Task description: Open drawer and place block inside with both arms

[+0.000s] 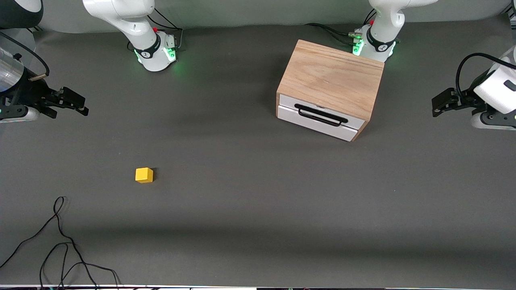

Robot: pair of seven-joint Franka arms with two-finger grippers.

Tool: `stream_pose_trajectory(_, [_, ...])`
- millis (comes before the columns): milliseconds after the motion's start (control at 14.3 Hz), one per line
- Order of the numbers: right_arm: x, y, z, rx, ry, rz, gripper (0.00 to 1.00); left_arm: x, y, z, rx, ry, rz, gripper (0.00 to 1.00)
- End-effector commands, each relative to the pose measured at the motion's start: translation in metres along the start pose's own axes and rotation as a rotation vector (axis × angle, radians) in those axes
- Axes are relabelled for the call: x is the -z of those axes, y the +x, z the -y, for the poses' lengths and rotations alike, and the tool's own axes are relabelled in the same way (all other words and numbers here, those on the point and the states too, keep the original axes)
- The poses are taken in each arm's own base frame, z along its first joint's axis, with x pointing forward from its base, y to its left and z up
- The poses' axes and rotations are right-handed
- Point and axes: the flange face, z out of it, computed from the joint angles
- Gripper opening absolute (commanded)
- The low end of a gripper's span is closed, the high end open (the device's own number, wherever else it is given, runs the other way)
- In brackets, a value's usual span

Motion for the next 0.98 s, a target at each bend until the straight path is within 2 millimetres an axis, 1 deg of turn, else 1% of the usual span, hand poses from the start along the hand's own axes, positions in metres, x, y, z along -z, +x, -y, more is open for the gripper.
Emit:
stream_pose_trajectory(0, [0.005, 0.002, 0.001, 0.010, -0.003, 0.001, 1.00, 0.003, -0.007, 0.001, -0.007, -0.010, -0.020, 0.99])
stream_pose_trajectory(419, [-0.001, 0.004, 0.000, 0.019, -0.003, 0.014, 1.00, 0.003, -0.007, 0.001, -0.007, -0.010, -0.020, 0.99])
stream_pose_trajectory(907, [-0.022, 0.013, -0.001, 0.015, -0.005, 0.031, 1.00, 0.003, -0.007, 0.001, -0.008, -0.010, -0.018, 0.99])
